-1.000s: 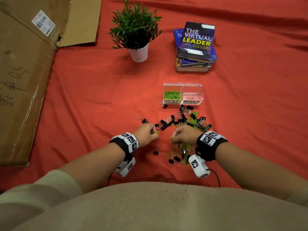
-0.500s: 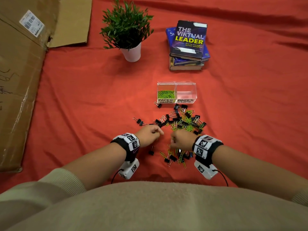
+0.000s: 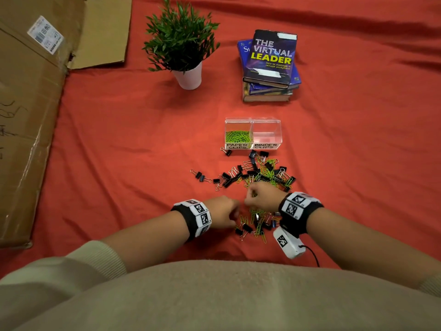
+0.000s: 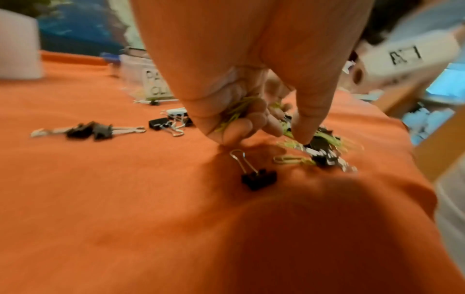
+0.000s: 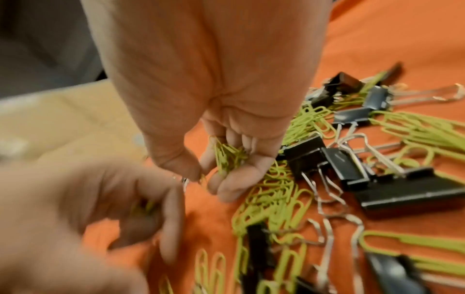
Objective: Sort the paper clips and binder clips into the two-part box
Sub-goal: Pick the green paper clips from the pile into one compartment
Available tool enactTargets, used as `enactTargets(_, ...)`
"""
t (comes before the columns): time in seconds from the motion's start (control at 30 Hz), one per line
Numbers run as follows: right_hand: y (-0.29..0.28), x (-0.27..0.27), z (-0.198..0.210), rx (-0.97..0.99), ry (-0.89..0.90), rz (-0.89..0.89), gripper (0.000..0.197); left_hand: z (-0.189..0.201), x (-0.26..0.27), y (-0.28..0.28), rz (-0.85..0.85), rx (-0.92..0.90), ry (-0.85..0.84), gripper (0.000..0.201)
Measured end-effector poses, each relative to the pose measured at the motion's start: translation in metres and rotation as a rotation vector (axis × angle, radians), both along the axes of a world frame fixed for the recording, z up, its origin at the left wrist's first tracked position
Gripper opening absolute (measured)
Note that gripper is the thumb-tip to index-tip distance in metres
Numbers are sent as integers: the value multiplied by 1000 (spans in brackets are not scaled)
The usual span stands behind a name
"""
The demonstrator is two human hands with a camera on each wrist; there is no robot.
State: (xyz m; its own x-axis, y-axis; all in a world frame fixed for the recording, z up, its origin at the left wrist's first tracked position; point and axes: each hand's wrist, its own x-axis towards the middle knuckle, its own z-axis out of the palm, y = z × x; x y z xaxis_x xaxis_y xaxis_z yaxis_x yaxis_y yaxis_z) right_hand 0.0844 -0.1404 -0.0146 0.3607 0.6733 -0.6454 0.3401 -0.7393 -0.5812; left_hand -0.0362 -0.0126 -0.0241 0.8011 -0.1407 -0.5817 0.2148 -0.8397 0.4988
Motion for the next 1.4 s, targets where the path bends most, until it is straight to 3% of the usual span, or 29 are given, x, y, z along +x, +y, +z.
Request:
enactTargets(0.1,-1,10,9,27,227,-133,4,-6,-3,-4,-146,111,-39,26)
enactTargets(0.23,0,8,13,2,242,-102,21,-6,-4,-7,-157,164,-54,23)
enactTargets(0.37,-2,-1,13,4,121,108,9,-2,-3,3,-113,162,-60,16)
enactTargets(0.47,-1,-10,13,-13,-21,362,16,1,0,16,-87,189,-60,20)
enactTargets(0.53,-1,-14,8,-18,-54,418,20,2,0,22,-62,193,-47,22)
enactTargets(0.63,-1,-13,5,-37,-25,357,21,2,-4,21,-76,202,-37,23)
enactTargets(0.9,-3,-5,0,-30,288,-63,20,-2,-12,10,-79,204,-76,35)
enactTargets(1.0,-4,-2,1,-28,372,-97,17,-3,-14,8,-103,213,-82,45)
enactTargets(1.13,-5,-5,5,-24,459,-149,20,-6,-16,6,-109,234,-111,32)
enactTargets(1.27,-3,-5,6,-39,320,-180,17,-1,-13,9,-65,217,-157,26)
enactTargets(1.4,-2,-3,4,17,147,-120,18,8,-8,17,133,129,-198,24)
